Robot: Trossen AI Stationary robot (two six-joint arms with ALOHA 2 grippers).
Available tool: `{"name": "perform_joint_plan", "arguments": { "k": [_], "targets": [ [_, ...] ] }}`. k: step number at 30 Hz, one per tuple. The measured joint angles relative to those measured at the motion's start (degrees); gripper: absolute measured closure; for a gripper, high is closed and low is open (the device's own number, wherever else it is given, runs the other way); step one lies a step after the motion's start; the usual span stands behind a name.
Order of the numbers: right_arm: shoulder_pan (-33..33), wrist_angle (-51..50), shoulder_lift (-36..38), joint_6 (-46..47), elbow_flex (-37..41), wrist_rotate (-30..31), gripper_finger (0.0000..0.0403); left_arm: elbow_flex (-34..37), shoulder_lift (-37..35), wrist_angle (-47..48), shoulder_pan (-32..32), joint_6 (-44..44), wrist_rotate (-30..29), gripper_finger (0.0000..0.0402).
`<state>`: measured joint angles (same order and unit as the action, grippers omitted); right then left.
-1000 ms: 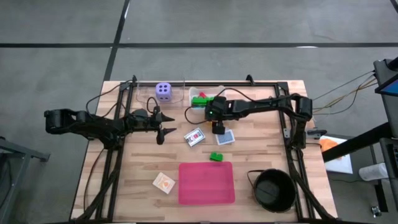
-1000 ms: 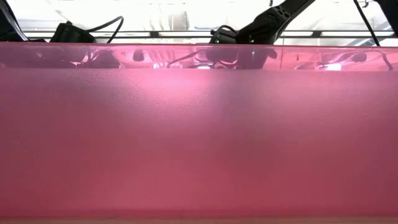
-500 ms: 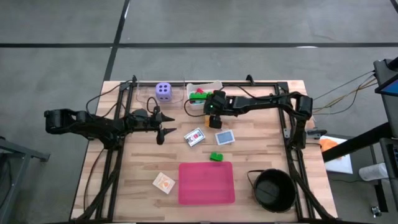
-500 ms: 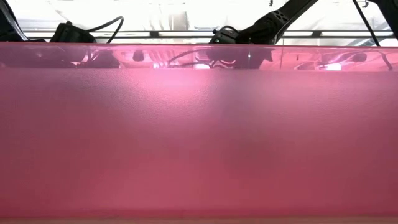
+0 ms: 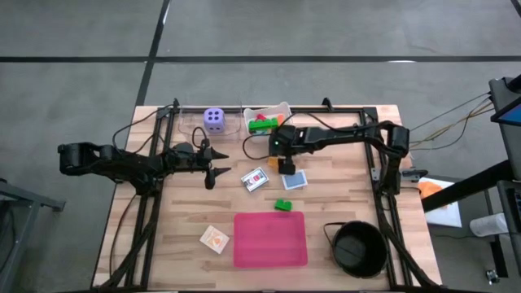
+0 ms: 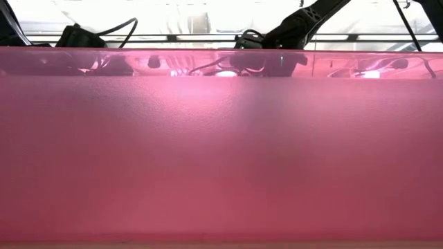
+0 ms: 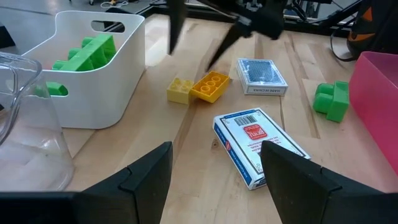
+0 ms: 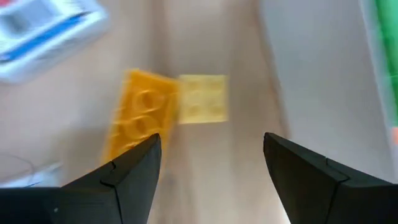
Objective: Pick & Place Toys
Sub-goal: Put the orange four stud game piece into the white bin
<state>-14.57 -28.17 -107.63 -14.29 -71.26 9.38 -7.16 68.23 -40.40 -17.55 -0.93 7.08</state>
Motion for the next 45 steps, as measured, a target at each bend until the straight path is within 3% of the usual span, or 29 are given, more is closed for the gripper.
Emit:
{"name": "perform_joint_plan", "arguments": {
  "k": [6,19,23,30,41,45],
  "targets": [
    [0.3,-2.9,-0.4,4.2,-0.1,-9.0,0.0121,0.0,0.0,0.0,0.0,0.0,0.0,0.0156],
    [0.3,0.2,-5.4,5.3,0.1,-9.0,0.0123,0.0,0.0,0.0,0.0,0.0,0.0,0.0156],
    [0.5,0.1,-5.4,5.6,0.1,-9.0,0.0155,0.0,0.0,0.0,0.0,0.1,0.0,0.0156],
    [1.5,-1.0,-5.4,5.8,0.1,-9.0,0.0272,0.0,0.0,0.0,0.0,0.2,0.0,0.0156],
    [3.6,-4.3,-4.1,4.9,0.2,-9.2,0.0274,0.0,0.0,0.0,0.0,0.3,0.0,0.0156],
    [4.2,-2.0,-1.5,3.0,0.4,-14.2,0.0274,0.0,0.0,0.1,0.0,0.3,0.0,0.0156]
  ]
}}
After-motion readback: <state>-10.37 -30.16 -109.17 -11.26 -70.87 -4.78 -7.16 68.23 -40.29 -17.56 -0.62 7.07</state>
